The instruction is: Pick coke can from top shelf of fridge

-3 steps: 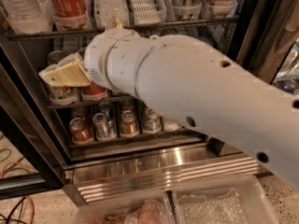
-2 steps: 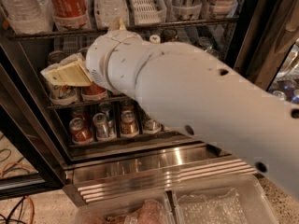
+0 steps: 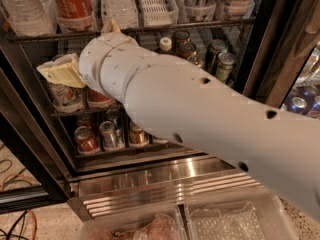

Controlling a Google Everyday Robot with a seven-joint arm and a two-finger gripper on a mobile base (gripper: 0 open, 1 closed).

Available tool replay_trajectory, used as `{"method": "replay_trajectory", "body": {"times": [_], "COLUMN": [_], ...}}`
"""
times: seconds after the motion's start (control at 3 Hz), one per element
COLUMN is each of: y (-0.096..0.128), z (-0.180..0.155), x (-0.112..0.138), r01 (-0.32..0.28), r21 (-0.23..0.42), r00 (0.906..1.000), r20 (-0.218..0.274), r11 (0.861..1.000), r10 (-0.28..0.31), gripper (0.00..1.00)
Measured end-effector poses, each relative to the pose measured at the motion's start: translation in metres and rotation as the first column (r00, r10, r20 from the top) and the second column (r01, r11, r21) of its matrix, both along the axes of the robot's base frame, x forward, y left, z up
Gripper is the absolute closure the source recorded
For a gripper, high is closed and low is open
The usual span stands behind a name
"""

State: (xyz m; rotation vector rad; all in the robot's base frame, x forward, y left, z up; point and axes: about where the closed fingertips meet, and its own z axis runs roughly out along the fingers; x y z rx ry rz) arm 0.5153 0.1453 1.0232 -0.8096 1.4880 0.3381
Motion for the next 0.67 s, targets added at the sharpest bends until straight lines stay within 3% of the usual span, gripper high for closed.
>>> {"method": "replay_trajectory", "body": {"times": [0.67], "y": [0.0113], "z": [0.0068], "x": [0.0156], "r01": [0.025], "r21": [0.03], "r00": [0.9985], "r20": [0.047], "r11": [0.999], "r10": [-0.026], "gripper": [0.12]}}
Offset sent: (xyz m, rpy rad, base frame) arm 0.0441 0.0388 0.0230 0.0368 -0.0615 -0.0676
